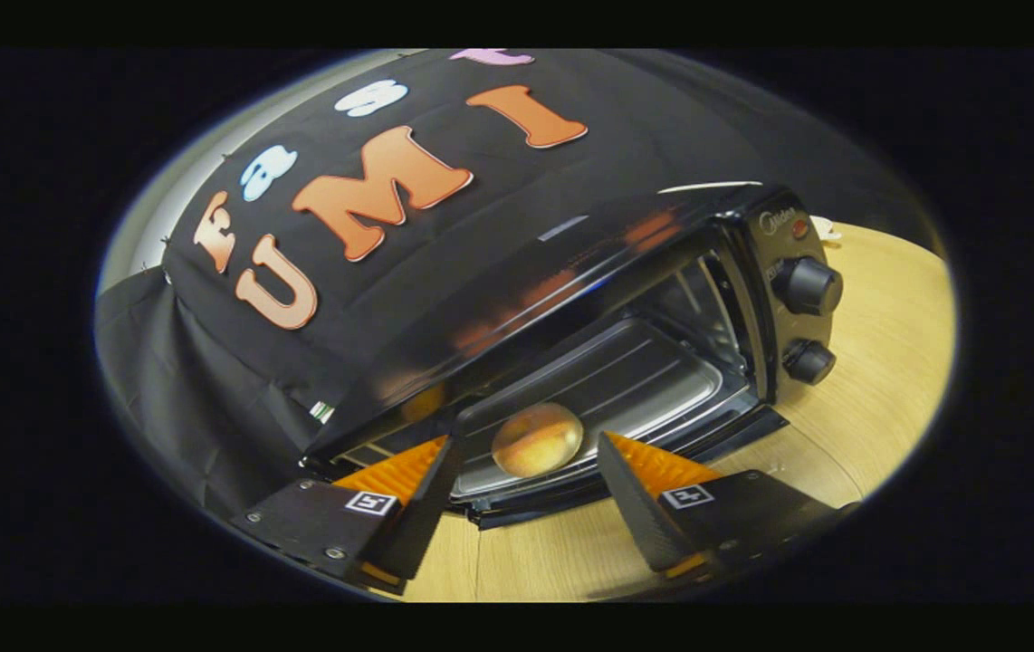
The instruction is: Open the toaster oven, put the food inside, and close the toaster oven door.
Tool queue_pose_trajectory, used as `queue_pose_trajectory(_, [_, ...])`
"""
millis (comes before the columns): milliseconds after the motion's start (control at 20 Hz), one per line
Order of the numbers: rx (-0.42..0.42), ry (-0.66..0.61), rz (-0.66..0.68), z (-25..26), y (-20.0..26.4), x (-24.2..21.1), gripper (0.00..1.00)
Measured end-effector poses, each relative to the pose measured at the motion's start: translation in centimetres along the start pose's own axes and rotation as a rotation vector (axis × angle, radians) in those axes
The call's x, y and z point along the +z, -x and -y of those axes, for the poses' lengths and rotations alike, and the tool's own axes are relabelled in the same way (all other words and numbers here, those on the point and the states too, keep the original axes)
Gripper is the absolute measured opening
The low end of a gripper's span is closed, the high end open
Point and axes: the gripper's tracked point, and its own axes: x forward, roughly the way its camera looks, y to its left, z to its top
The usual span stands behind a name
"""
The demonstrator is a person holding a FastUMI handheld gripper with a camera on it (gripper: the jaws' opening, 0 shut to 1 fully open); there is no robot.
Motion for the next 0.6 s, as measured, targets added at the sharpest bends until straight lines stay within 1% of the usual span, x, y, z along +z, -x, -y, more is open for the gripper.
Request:
queue_pose_trajectory(100, [-0.004, 0.030, 0.001, 0.0, 1.0, -0.2, 0.97])
queue_pose_trajectory(200, [-0.001, 0.078, 0.002, -0.2, 2.4, -0.4, 0.98])
queue_pose_trajectory(450, [-0.018, 0.186, 0.012, -0.2, 6.2, -0.9, 0.98])
queue_pose_trajectory(600, [-0.050, 0.274, 0.008, 0.8, 8.6, -1.3, 0.98])
